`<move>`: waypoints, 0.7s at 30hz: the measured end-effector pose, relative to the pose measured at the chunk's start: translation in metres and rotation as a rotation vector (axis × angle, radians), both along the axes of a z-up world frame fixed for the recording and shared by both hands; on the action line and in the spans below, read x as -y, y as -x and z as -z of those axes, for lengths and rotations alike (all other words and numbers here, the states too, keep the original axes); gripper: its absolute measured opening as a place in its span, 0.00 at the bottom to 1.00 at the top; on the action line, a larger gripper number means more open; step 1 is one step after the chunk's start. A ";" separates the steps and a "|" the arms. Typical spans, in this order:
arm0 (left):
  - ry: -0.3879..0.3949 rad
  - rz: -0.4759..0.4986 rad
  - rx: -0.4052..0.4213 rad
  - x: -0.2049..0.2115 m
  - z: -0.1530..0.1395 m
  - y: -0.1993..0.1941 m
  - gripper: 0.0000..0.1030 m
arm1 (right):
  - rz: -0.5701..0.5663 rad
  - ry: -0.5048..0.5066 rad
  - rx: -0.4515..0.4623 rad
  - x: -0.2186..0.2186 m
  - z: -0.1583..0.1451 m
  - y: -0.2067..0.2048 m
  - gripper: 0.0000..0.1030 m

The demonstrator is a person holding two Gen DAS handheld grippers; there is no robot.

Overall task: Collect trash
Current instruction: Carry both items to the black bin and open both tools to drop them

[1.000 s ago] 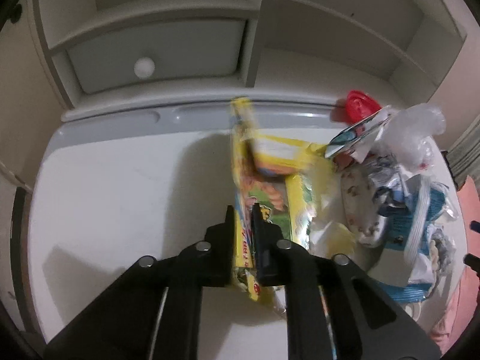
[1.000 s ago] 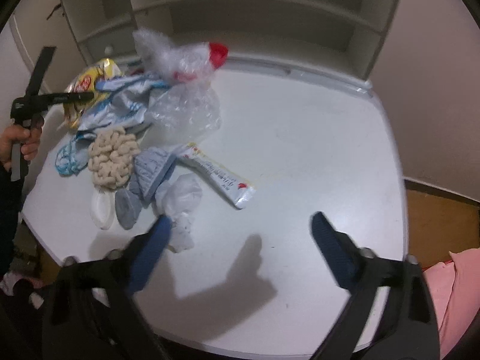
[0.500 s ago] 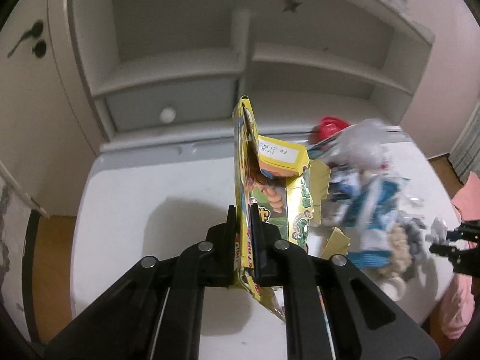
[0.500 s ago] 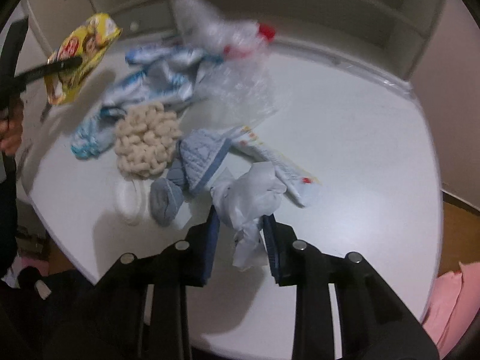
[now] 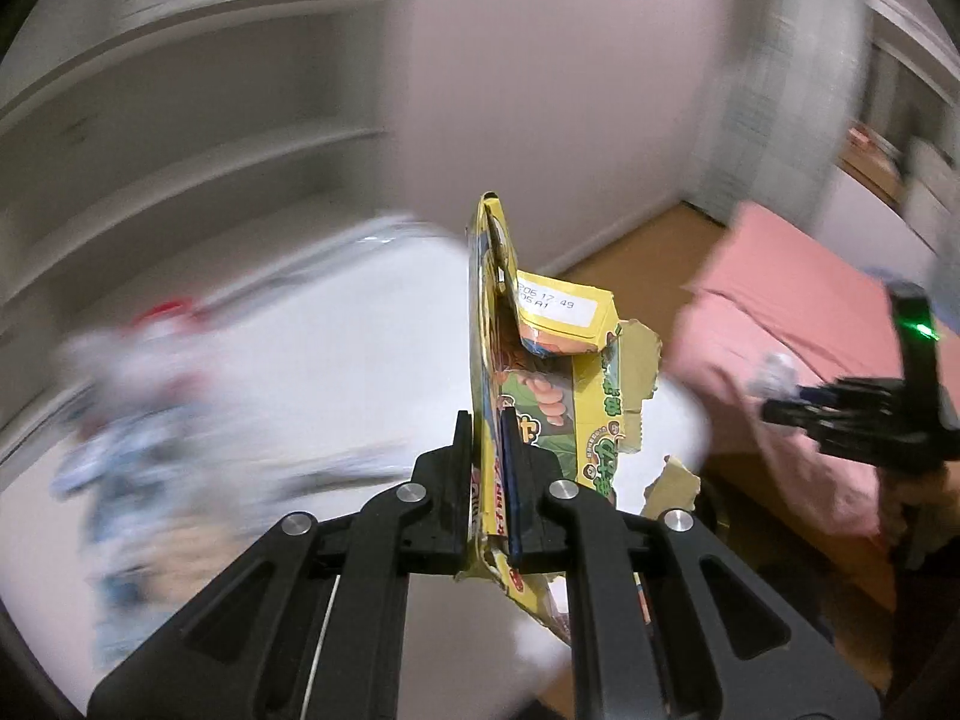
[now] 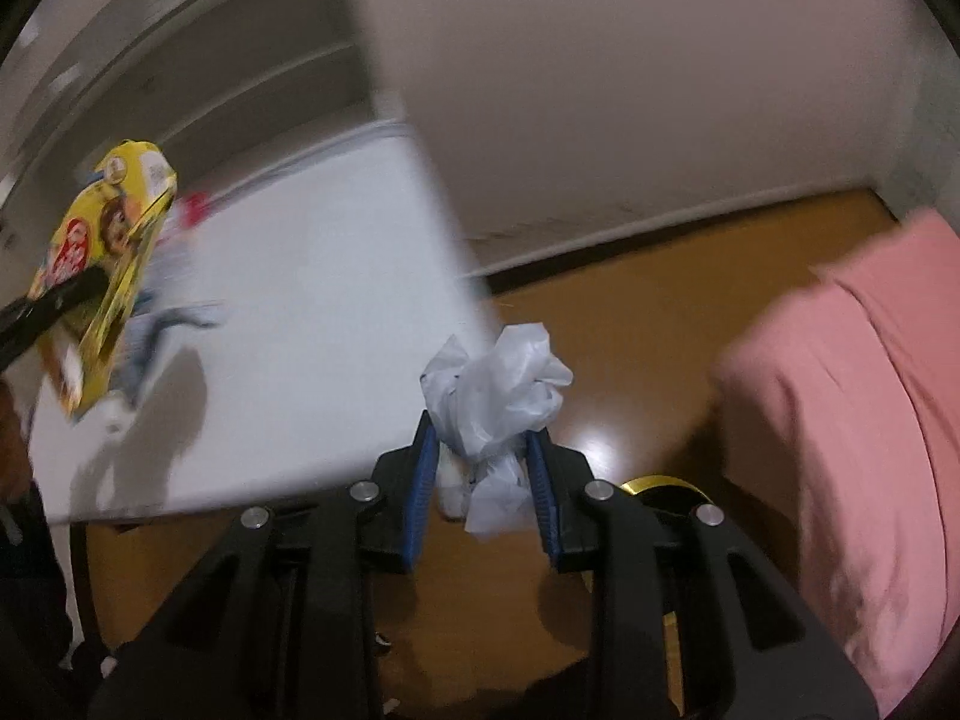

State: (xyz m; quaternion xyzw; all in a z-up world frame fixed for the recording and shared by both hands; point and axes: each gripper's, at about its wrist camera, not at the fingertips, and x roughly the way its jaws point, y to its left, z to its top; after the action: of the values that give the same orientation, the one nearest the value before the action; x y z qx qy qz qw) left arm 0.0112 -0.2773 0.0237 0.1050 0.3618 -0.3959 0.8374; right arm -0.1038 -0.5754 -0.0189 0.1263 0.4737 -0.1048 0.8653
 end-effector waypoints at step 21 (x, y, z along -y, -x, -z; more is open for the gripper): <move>-0.244 0.396 -0.233 0.333 0.256 0.119 0.08 | 0.591 -0.232 -0.222 0.214 0.228 0.153 0.28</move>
State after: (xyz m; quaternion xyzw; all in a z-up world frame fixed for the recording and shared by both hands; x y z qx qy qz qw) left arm -0.1076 -0.6104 -0.2319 0.2278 0.4732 -0.5152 0.6773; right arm -0.2565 -0.7894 -0.2474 0.3437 0.5168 -0.3099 0.7203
